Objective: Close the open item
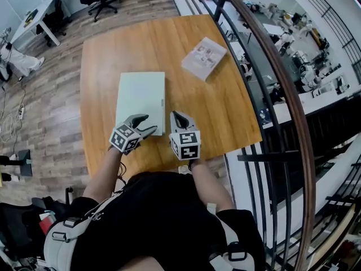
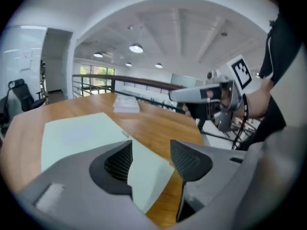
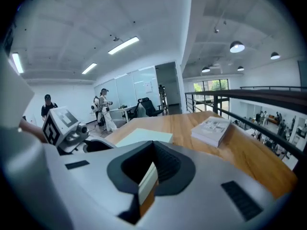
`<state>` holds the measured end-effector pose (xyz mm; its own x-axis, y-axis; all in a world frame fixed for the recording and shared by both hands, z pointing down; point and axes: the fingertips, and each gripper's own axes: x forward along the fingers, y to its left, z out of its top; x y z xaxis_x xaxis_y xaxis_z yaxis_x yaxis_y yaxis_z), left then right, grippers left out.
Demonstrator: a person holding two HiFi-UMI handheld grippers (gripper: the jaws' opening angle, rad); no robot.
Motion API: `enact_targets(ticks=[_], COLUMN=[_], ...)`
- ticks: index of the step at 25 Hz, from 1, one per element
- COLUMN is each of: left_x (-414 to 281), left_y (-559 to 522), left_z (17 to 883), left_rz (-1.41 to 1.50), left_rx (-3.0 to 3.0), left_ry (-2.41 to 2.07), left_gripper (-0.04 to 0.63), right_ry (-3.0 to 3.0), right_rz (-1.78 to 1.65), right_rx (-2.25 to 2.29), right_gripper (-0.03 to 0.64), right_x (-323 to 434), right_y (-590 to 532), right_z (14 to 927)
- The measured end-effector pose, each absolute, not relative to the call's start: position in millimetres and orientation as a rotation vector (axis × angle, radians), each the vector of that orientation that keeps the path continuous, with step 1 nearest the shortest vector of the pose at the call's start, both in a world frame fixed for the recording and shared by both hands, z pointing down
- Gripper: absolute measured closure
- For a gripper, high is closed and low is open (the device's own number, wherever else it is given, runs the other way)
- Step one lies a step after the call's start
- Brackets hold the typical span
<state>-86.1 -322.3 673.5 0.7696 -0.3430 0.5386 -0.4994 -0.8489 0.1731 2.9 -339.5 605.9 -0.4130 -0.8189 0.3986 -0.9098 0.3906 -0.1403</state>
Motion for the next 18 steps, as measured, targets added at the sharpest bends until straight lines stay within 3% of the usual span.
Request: enact_targets(ticks=[2,5,11,18], left_x=[-92.9,-116.6,-174.3,-192.5], left_y=[-333.9,-351.4,-356.1,-341.4], left_z=[633.7,579.4,509.9,473.3], left_rz=[0.523,0.349,0.150,0.062], left_rx=[2.685,2.710,2.616,2.627], left_ry=[-0.763,-1.053,-1.492,-1.598], left_gripper=[0.380,0.594,0.594,0.594], right_ry=[-2.416,-2.462,-2.536,-2.551], right_rz=[0.416,0.324,0.172,0.123], right_rx=[1.558,1.610,1.771,1.867], right_gripper=[0.612,0.612,0.612,0.612], right_x=[6.4,13.7,38.4,56.4], right_y=[-341.8,-344.3,-342.6,-331.6], right_z=[583.3,549.0,486.2,460.4])
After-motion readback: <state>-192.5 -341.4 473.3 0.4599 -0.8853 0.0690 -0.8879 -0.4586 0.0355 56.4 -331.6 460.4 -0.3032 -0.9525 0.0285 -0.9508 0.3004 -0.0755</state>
